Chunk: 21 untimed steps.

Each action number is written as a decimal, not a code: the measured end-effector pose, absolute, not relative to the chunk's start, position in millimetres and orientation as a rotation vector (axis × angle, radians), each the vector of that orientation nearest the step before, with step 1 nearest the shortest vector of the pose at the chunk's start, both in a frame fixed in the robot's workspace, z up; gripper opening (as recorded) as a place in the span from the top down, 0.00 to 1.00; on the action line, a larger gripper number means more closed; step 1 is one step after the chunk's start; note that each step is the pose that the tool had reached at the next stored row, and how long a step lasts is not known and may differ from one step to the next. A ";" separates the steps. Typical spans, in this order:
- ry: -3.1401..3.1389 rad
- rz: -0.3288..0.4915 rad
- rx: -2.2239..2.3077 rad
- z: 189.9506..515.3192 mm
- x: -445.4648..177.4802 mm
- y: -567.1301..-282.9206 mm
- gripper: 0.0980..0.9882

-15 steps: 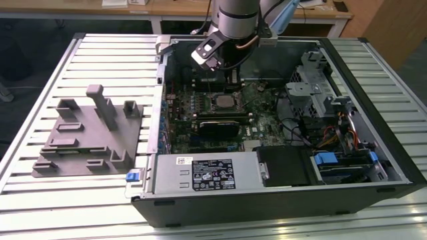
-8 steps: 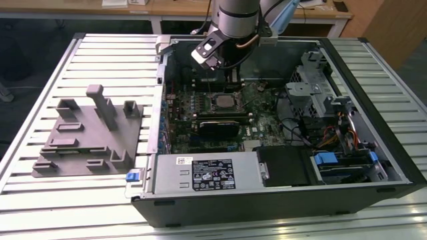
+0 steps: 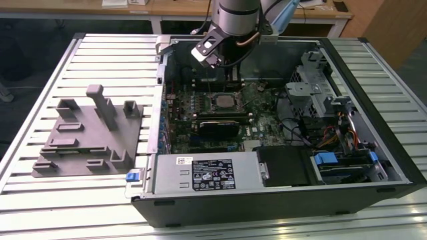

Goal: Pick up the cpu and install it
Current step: 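Close the cpu cover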

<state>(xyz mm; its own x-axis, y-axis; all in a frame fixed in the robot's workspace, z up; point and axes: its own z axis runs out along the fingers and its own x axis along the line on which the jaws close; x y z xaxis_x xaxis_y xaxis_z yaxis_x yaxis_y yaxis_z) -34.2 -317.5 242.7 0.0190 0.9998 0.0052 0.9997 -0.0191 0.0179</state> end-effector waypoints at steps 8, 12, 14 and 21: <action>2.194 0.026 2.236 247.8 -34.1 -317.5 0.99; 2.194 0.025 2.236 248.7 -34.1 -317.5 0.99; 2.194 0.026 2.236 248.7 -34.1 -317.5 0.99; 2.194 0.025 2.236 249.0 -32.7 -317.5 0.99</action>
